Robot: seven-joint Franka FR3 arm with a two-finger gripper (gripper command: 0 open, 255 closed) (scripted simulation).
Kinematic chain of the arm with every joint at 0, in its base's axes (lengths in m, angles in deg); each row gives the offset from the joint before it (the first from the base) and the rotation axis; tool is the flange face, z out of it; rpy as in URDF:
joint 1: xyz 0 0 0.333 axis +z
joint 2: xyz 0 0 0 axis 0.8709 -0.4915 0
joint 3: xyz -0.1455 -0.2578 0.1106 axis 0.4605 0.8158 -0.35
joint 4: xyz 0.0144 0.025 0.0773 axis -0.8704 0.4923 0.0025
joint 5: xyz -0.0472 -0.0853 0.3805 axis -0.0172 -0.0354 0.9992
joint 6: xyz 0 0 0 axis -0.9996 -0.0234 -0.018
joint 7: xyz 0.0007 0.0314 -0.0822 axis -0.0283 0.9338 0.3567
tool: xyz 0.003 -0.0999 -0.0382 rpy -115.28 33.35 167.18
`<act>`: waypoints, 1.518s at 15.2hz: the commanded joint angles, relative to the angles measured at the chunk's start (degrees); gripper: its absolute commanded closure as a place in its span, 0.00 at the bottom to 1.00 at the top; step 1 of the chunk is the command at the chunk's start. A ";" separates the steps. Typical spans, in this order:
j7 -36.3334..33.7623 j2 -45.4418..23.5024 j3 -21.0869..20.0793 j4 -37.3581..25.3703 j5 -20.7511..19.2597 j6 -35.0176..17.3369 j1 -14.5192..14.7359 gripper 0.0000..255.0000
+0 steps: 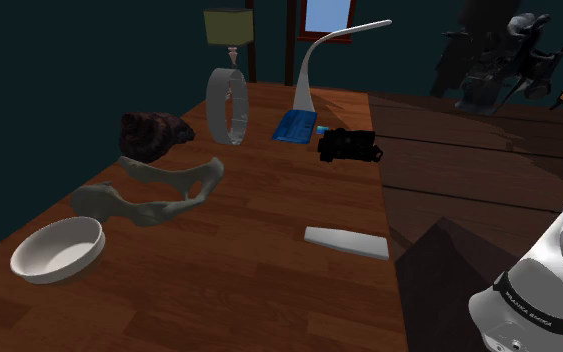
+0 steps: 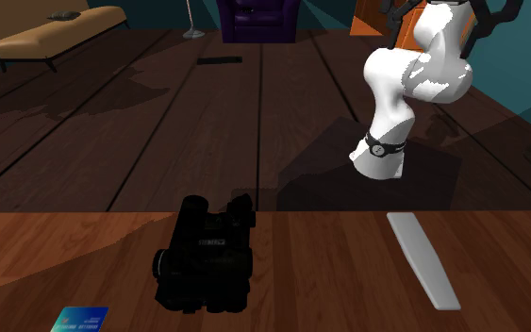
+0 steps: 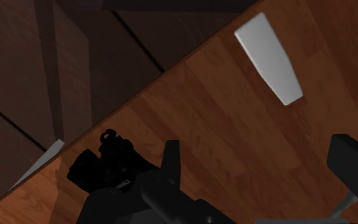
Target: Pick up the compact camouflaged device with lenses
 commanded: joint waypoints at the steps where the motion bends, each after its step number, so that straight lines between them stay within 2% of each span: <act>1: 0.00 0.00 0.00 0.00 0.00 0.00 0.00 0.00; 12: 14.20 -16.85 7.94 1.30 -4.74 -13.49 -0.78 0.00; 23: 27.57 -39.73 13.68 -6.76 -5.41 -23.96 -1.36 0.00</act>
